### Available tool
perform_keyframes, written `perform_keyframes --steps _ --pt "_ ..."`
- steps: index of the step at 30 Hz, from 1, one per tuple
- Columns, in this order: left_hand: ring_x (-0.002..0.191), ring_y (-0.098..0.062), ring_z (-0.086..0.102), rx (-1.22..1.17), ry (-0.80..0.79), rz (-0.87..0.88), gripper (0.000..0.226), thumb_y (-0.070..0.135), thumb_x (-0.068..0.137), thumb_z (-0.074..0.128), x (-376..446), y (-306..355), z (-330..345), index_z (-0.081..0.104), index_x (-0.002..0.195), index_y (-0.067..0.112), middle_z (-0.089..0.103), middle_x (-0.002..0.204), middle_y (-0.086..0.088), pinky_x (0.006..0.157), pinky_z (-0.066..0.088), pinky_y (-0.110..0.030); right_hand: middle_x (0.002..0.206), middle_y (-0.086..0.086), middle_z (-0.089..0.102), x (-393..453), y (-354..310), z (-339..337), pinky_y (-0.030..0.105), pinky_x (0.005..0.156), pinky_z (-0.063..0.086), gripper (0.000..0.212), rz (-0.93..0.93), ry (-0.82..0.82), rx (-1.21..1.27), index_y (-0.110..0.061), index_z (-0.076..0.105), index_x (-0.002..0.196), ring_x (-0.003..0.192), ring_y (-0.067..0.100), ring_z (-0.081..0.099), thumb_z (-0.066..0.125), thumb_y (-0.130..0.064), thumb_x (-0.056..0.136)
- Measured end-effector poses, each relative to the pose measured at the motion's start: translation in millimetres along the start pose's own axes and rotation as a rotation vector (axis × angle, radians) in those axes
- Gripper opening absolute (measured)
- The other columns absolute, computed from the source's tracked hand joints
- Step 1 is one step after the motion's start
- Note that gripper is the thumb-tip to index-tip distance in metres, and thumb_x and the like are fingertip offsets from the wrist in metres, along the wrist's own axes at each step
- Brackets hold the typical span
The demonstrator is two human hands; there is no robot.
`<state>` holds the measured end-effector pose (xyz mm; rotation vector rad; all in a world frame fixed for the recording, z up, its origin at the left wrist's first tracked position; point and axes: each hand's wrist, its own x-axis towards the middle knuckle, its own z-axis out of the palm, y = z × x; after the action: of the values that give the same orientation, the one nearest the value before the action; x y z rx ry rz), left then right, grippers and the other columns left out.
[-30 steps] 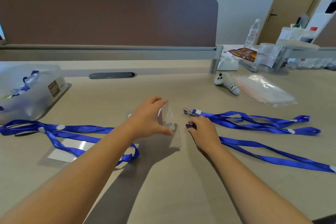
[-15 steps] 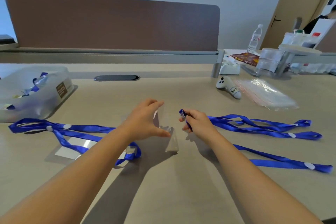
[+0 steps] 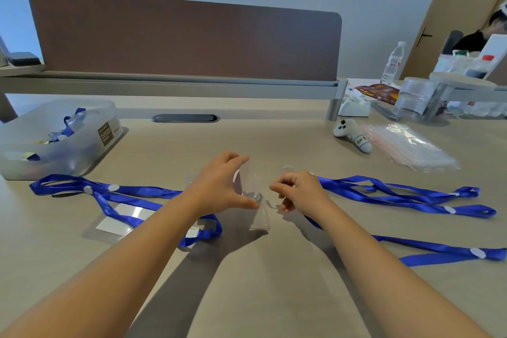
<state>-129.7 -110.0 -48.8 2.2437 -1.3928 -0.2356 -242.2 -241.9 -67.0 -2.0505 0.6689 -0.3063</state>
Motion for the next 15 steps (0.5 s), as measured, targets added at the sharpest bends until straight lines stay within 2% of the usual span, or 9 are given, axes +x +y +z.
perform_keyframes --steps 3,5,8,9,10,12,15 --pt "0.128 -0.020 0.031 -0.001 0.008 0.000 0.091 0.039 0.067 0.074 -0.6 -1.9 -0.6 0.022 0.140 0.020 0.029 0.144 -0.002 0.106 0.032 -0.033 0.062 0.002 0.054 0.6 -2.0 2.5 0.014 0.045 0.043 0.021 -0.053 0.074 -0.012 0.002 0.065 0.097 0.047 0.011 0.049 0.052 -0.013 0.090" --pt "0.128 -0.020 0.032 -0.005 0.017 -0.001 0.091 0.039 0.067 0.074 -0.6 -2.8 -0.9 0.023 0.140 0.020 0.030 0.144 -0.002 0.106 0.033 -0.034 0.061 0.003 0.055 1.0 -4.4 4.4 0.015 0.051 0.038 0.026 -0.125 0.123 -0.075 0.004 0.066 0.098 0.051 0.010 0.047 0.051 -0.015 0.091" --pt "0.127 -0.019 0.033 -0.010 0.030 -0.003 0.091 0.039 0.066 0.074 -0.3 -4.6 -0.4 0.024 0.139 0.020 0.031 0.144 -0.002 0.106 0.034 -0.034 0.077 0.030 0.060 1.5 -6.8 8.3 0.027 0.061 0.035 0.038 -0.173 0.153 -0.073 0.013 0.063 0.097 0.066 0.018 0.046 0.048 -0.021 0.092" --pt "0.127 -0.019 0.033 -0.014 0.032 -0.004 0.091 0.039 0.066 0.074 -0.4 -5.0 -0.4 0.024 0.139 0.020 0.031 0.143 -0.002 0.106 0.034 -0.034 0.080 0.031 0.061 1.6 -7.2 9.6 0.027 0.063 0.035 0.040 -0.171 0.154 -0.054 0.013 0.062 0.097 0.066 0.018 0.045 0.048 -0.023 0.092" --pt "0.127 -0.019 0.032 -0.016 0.033 -0.003 0.091 0.039 0.066 0.074 -0.5 -5.3 -0.5 0.024 0.139 0.020 0.031 0.144 -0.002 0.106 0.034 -0.034 0.075 0.024 0.062 1.5 -7.9 10.4 0.026 0.062 0.036 0.039 -0.165 0.156 -0.035 0.011 0.064 0.099 0.064 0.014 0.045 0.047 -0.023 0.092" --pt "0.129 -0.020 0.031 -0.021 0.034 0.003 0.091 0.039 0.066 0.074 -0.7 -5.8 -1.0 0.023 0.140 0.020 0.030 0.144 -0.002 0.107 0.033 -0.035 0.066 0.000 0.055 2.7 -9.2 11.0 0.019 0.059 0.036 0.031 -0.135 0.146 0.018 0.004 0.066 0.101 0.060 0.005 0.043 0.049 -0.020 0.092" --pt "0.131 -0.020 0.030 -0.042 0.033 0.012 0.092 0.036 0.066 0.075 -1.2 -6.1 -1.9 0.023 0.140 0.020 0.028 0.146 -0.002 0.108 0.032 -0.034 0.070 -0.005 0.053 5.4 -9.8 11.4 0.018 0.061 0.041 0.023 -0.075 0.115 0.147 0.003 0.063 0.104 0.061 0.006 0.047 0.052 -0.011 0.090"
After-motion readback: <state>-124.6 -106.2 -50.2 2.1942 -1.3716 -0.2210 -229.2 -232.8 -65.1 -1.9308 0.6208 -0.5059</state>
